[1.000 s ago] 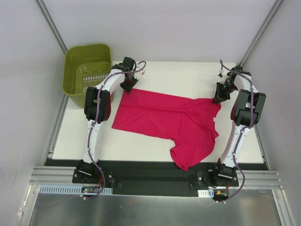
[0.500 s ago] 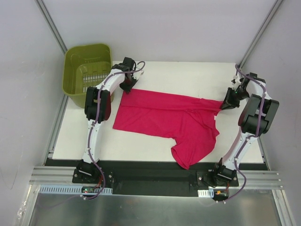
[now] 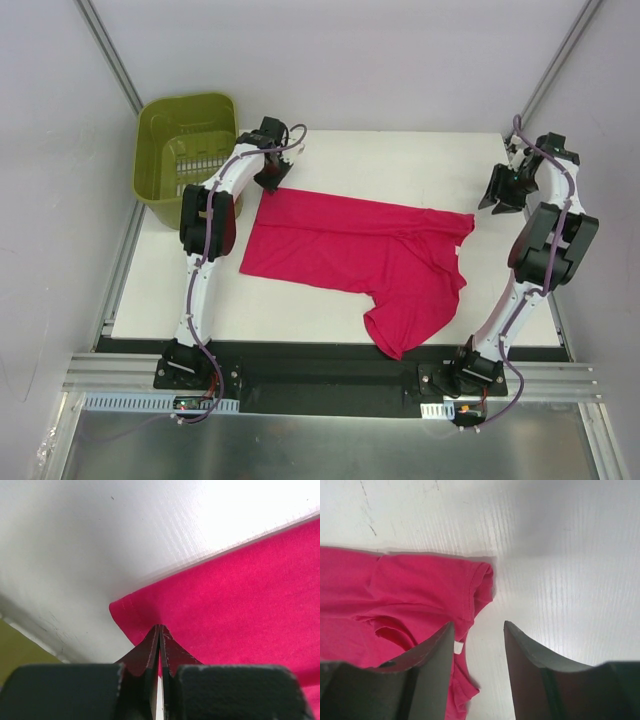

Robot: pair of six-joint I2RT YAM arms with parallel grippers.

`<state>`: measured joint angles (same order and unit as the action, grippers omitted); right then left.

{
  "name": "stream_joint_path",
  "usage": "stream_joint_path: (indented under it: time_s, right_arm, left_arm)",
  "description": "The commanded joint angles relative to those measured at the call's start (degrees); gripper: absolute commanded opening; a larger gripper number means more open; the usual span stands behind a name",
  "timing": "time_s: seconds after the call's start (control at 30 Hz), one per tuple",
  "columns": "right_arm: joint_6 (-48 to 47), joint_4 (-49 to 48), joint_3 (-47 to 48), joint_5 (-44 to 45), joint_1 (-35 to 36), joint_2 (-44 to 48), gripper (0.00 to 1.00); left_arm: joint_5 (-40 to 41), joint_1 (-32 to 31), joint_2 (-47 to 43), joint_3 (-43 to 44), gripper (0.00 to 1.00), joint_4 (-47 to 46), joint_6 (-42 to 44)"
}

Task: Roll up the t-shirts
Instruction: Fold the T-shirt at the center of the board.

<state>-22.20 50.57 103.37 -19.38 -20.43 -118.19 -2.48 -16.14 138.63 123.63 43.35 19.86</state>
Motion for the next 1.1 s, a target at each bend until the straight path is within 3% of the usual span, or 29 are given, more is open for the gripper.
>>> stream_joint_path:
  time_s: [0.0,0.23,0.37,0.47,0.6,0.67,0.83,1.0,1.03,1.07]
  right_arm:
    - [-1.5,-0.9,2.4,1.6,1.5,-4.8,0.50]
    - [-2.1,-1.1,7.5,2.8,3.0,-11.5,0.55]
    - [-2.2,0.3,8.8,1.6,3.1,-13.7,0.48]
    - [-2.4,0.4,8.3,2.0,3.0,-14.5,0.39]
    - [-2.1,-0.6,10.2,4.0,3.1,-16.2,0.10]
    - [-1.3,-0.6,12.9,3.9,3.0,-17.3,0.06]
    - [1.0,-1.0,22.7,2.8,3.6,-21.5,0.05]
    - [3.4,2.0,36.1,2.1,3.6,-28.0,0.08]
    - [4.4,2.2,39.6,2.2,3.6,-29.3,0.09]
    - [5.1,1.2,39.6,2.2,3.2,-29.0,0.22]
  left_arm:
    - [0.5,-0.5,-4.6,0.0,0.00,1.4,-1.6]
    - [2.0,-1.2,-6.1,-3.4,0.00,1.4,-0.6]
    - [2.2,-1.2,-6.0,-4.4,0.00,1.4,0.4]
    - [2.1,-1.2,-5.0,-4.2,0.00,1.5,1.1]
    - [4.8,-1.2,-2.4,-3.1,0.00,1.4,1.7]
    - [5.1,-1.0,-1.6,-2.5,0.00,1.5,2.1]
    - [6.2,-0.4,2.2,1.1,0.00,1.3,3.0]
    - [6.9,0.3,6.2,10.1,0.00,1.8,2.9]
    - [7.0,0.3,6.4,11.1,0.00,1.7,2.6]
    - [6.8,0.3,6.5,12.8,0.00,1.7,2.4]
